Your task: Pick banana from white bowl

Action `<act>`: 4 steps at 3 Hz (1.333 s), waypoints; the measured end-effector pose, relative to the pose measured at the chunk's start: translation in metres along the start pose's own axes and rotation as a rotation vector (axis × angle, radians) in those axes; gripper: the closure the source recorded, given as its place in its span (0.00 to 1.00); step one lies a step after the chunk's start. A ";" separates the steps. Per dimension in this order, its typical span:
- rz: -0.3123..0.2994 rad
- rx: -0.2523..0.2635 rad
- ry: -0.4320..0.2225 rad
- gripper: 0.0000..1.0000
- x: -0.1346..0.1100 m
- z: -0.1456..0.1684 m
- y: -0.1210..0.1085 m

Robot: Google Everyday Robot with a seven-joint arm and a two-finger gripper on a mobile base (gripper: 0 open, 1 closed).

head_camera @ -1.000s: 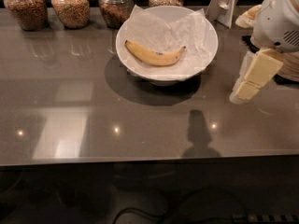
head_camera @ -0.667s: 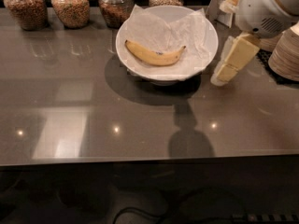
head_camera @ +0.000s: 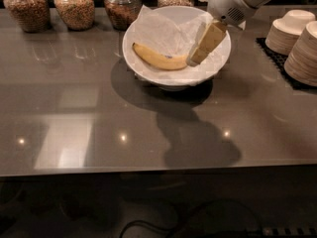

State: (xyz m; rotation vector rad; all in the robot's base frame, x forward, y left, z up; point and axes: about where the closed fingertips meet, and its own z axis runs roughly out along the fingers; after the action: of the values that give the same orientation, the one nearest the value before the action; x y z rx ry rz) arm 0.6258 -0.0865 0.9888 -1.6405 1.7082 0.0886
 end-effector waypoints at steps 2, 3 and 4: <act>-0.085 0.018 0.018 0.00 0.005 0.019 -0.014; -0.130 0.003 0.033 0.18 0.018 0.050 -0.031; -0.142 -0.032 0.041 0.40 0.030 0.081 -0.036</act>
Offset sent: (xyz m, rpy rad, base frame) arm 0.0570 0.0030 -0.0222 -0.1296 -0.1459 0.0975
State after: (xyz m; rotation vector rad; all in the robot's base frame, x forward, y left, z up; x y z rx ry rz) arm 0.6979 -0.0753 0.9304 -1.7932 1.6227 0.0139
